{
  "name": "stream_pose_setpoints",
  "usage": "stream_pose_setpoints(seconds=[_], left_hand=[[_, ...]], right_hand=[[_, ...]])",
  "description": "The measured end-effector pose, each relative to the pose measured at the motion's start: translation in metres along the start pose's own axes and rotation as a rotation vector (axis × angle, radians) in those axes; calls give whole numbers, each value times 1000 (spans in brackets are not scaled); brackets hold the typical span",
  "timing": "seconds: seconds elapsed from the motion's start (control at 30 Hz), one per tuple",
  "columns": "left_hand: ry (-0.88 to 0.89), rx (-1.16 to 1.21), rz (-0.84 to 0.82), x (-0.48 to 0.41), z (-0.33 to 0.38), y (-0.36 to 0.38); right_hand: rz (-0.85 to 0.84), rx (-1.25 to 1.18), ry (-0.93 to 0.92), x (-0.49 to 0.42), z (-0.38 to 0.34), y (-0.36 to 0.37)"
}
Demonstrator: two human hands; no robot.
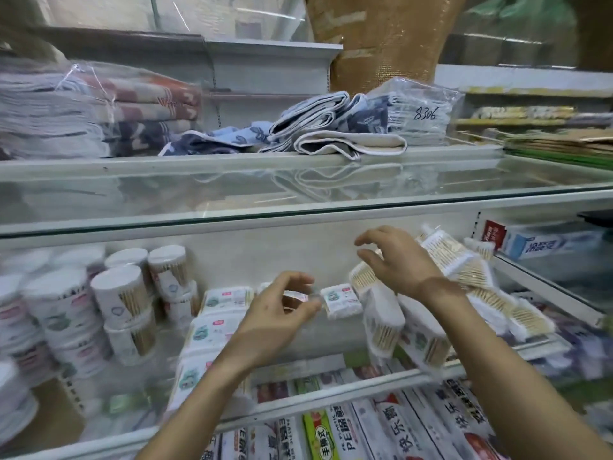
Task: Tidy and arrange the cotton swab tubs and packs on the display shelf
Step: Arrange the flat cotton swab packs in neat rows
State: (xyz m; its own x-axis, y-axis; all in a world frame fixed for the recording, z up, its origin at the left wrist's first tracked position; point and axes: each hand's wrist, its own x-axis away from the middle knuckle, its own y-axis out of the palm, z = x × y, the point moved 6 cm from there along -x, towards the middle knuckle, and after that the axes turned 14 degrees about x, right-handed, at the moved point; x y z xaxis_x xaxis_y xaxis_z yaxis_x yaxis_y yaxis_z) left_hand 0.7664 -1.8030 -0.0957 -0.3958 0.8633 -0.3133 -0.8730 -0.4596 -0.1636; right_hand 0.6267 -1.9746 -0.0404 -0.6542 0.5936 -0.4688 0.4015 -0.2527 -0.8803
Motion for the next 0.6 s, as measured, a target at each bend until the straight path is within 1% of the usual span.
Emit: stream_pose_setpoints(seconds=[0.07, 0.13, 0.2, 0.27, 0.43, 0.5, 0.6], left_hand=[[-64, -112, -138, -4, -5, 38], [-72, -265, -242, -7, -10, 77], [-55, -357, -296, -8, -14, 108], [-37, -369, -317, -11, -20, 126], [8, -349, -223, -19, -24, 123], [14, -296, -186, -21, -21, 107], [-41, -147, -68, -24, -14, 66]], right_hand=[[-20, -14, 39, 5, 14, -3], [-30, -32, 53, 10, 22, -2], [-34, -52, 67, 15, 28, -1], [-30, -70, 81, 19, 33, 0], [-18, -139, 90, 23, 39, -1], [-9, -181, 93, 23, 38, -1], [0, -282, 112, 21, 32, -3]])
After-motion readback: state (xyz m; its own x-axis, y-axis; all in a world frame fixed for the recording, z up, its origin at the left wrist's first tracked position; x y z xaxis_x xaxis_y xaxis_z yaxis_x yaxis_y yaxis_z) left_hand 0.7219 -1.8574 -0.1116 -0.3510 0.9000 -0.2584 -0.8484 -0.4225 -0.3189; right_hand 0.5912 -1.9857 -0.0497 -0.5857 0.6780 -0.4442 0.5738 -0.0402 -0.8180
